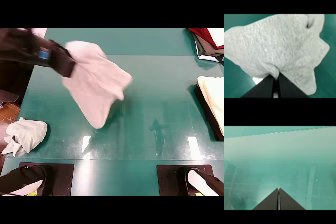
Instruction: Fold the shirts.
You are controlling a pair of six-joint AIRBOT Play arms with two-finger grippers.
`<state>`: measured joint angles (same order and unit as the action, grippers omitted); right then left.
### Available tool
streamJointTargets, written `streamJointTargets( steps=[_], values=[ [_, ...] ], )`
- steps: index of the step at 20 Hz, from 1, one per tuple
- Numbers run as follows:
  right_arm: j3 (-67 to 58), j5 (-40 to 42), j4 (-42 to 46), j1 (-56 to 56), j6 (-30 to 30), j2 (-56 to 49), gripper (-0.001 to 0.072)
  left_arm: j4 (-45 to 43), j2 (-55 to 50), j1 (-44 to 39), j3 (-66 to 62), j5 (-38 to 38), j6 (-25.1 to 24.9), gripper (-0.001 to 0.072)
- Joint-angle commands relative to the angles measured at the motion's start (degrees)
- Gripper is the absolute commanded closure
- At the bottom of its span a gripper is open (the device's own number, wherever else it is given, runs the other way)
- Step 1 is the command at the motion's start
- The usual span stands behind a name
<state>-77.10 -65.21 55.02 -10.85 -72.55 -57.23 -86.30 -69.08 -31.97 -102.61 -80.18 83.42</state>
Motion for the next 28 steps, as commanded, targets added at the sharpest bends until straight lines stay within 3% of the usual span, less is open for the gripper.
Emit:
streamJointTargets(
  steps=[1,2,3,4,5,6,10,14,17,20,23,28],
  values=[
    [-0.3,-1.9,0.0,0.0,0.0,-1.4,0.0698,5.7,-8.8,-4.7,-0.7,1.7,-1.4,0.0685],
    [-0.3,-2.8,0.0,0.0,0.0,-1.9,0.0699,8.9,-11.7,-4.7,-0.7,2.8,-1.4,0.0684],
    [-0.3,-3.8,0.0,0.0,0.0,-2.5,0.0698,12.1,-14.6,-4.7,-0.7,4.0,-1.4,0.0557],
    [-0.3,-4.5,0.0,0.0,0.0,-3.1,0.0698,14.7,-17.0,-4.7,-0.7,4.9,-1.4,0.0183],
    [-0.3,-5.3,0.0,0.0,0.0,-3.6,0.0698,16.1,-18.9,-4.7,-0.7,5.0,-1.4,-0.0013],
    [-0.3,-5.8,0.0,0.0,0.0,-4.0,0.0698,15.4,-19.7,-4.7,-0.7,4.5,-1.5,0.0039],
    [-0.3,-6.0,0.0,0.0,0.0,-5.0,0.0698,13.1,-17.4,0.5,-0.3,0.4,-3.7,0.0039],
    [-0.3,-5.9,0.0,0.0,0.0,-5.1,0.0699,13.7,-14.6,6.4,8.7,1.9,-3.2,0.0039],
    [-0.3,-6.2,0.0,0.0,0.0,-5.1,0.0698,16.7,-15.2,10.3,18.5,13.8,-2.3,0.0039],
    [-0.3,-7.0,0.0,0.0,0.0,-5.1,0.0699,29.8,-20.1,15.5,21.1,23.5,-3.0,0.0039],
    [-0.3,-8.1,0.0,0.0,0.0,-5.1,0.0698,40.5,-26.3,17.5,21.0,27.4,-9.6,0.0039],
    [-0.3,-8.3,0.0,0.2,0.0,-5.1,0.0699,41.3,-32.8,17.3,20.5,29.8,-10.1,0.0040]
  ],
)
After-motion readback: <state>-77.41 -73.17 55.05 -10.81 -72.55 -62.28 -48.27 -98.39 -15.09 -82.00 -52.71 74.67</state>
